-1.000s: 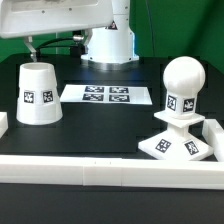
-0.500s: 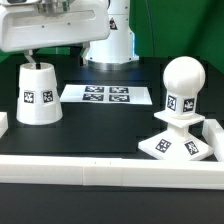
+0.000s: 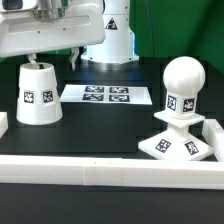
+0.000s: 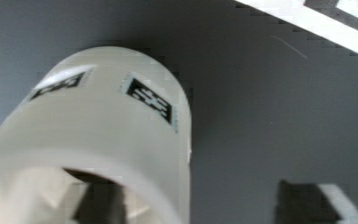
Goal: Assemble lamp
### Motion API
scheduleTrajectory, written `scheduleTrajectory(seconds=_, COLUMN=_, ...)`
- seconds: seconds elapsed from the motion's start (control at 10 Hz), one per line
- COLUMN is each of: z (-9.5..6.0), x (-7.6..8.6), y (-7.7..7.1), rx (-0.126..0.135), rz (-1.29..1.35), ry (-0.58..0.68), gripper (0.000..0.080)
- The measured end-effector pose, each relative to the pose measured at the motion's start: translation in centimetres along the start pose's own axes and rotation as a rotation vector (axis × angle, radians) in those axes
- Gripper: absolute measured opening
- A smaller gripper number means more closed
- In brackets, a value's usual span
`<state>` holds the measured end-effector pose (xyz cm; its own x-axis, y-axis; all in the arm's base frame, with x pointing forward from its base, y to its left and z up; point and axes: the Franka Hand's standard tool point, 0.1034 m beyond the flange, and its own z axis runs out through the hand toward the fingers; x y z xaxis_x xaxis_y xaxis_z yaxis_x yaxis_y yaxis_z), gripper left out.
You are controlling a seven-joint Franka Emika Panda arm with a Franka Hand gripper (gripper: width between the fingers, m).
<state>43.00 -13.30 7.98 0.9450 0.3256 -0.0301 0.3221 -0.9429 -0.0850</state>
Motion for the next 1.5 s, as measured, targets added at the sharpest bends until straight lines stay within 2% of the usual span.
scheduleTrajectory(seconds=0.1, z=0.0, x=0.0, y=0.1, rx=0.000, rz=0.001, ry=0.000, gripper=0.0304)
scheduleTrajectory(seconds=0.2, z=0.1, x=0.0, y=0.1, rx=0.001, rz=0.001, ry=-0.001, gripper=0.0124)
scheduleTrajectory(seconds=0.3, z=0.0, x=0.1, y=0.1, rx=0.000, rz=0.000, ry=-0.001, gripper=0.0046)
scheduleTrajectory(seconds=0.7, z=-0.1, x=0.5, y=-0.3, rx=0.008, rz=-0.007, ry=-0.006, gripper=0.0045)
scheduleTrajectory(seconds=0.8, z=-0.3, x=1.1, y=-0.7, rx=0.018, rz=-0.010, ry=-0.011, gripper=0.0045)
scheduleTrajectory(seconds=0.9, z=-0.8, x=2.4, y=-1.9, rx=0.041, rz=0.009, ry=-0.019, gripper=0.0045)
scheduleTrajectory(seconds=1.0, z=-2.0, x=4.7, y=-3.4, rx=0.065, rz=0.038, ry=-0.019, gripper=0.0045)
scheduleTrajectory(seconds=1.1, z=-3.7, x=7.3, y=-4.9, rx=0.085, rz=0.072, ry=-0.023, gripper=0.0045)
scheduleTrajectory(seconds=1.2, z=-6.2, x=10.1, y=-5.6, rx=0.105, rz=0.105, ry=-0.018, gripper=0.0045)
scheduleTrajectory(seconds=1.4, z=-11.0, x=13.8, y=-6.1, rx=0.138, rz=0.169, ry=-0.039, gripper=0.0045)
scheduleTrajectory(seconds=1.5, z=-10.6, x=14.4, y=-5.4, rx=0.118, rz=0.148, ry=-0.005, gripper=0.0045)
